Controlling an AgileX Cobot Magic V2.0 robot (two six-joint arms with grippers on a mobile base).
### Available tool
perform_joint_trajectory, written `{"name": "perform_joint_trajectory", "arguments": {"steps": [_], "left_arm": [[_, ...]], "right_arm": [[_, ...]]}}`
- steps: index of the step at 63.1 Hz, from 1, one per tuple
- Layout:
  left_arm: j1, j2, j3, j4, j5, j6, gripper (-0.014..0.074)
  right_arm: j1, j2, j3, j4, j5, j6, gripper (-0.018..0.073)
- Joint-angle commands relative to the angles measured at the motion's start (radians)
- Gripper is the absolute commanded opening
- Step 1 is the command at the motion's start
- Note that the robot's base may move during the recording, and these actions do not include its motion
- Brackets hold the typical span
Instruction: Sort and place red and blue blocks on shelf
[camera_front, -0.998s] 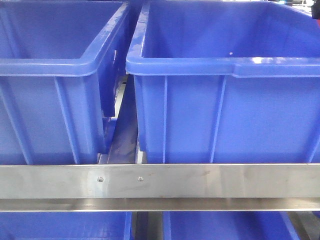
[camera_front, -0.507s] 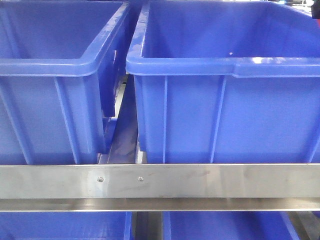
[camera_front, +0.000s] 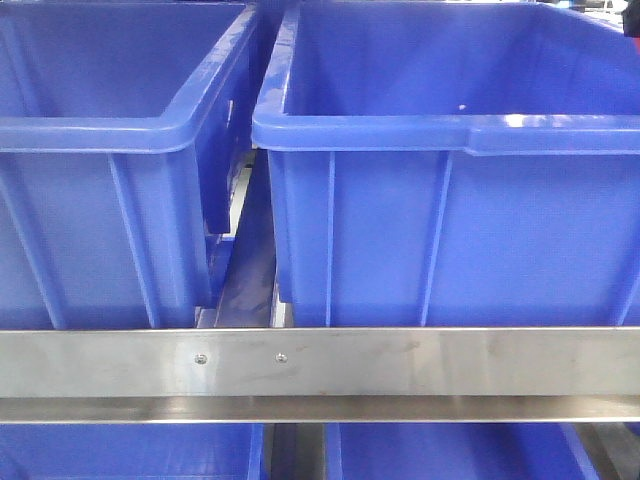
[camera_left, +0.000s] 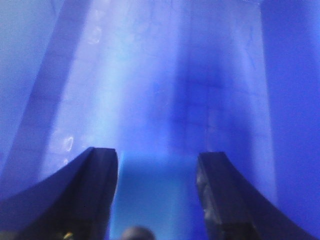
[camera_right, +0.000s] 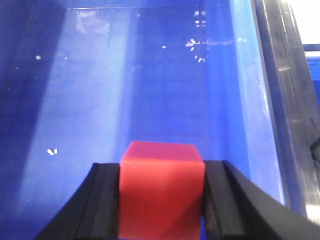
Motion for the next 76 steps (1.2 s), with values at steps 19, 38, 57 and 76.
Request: {"name": "perform_joint_trajectory", "arguments": {"steps": [19, 38, 57, 76], "left_arm": [[-0.002, -0.025, -0.036, 0.001, -0.07, 0.001, 0.043], [-0.002, -0.025, -0.036, 0.001, -0.064, 0.001, 0.043], [-0.002, -0.025, -0.036, 0.001, -0.063, 0.001, 0.043], [-0.002, -0.025, -0.036, 0.001, -0.061, 0.001, 0.043]], "right_arm": [[0.001, -0.024, -0.04, -0.013, -0.085, -0.009, 0.0421], [0.001, -0.024, -0.04, -0.013, -0.083, -0.009, 0.0421], [0.001, -0.024, -0.04, -0.031, -0.079, -0.01, 0.0578], [0.001, -0.024, -0.04, -0.031, -0.078, -0.01, 0.0592]]}}
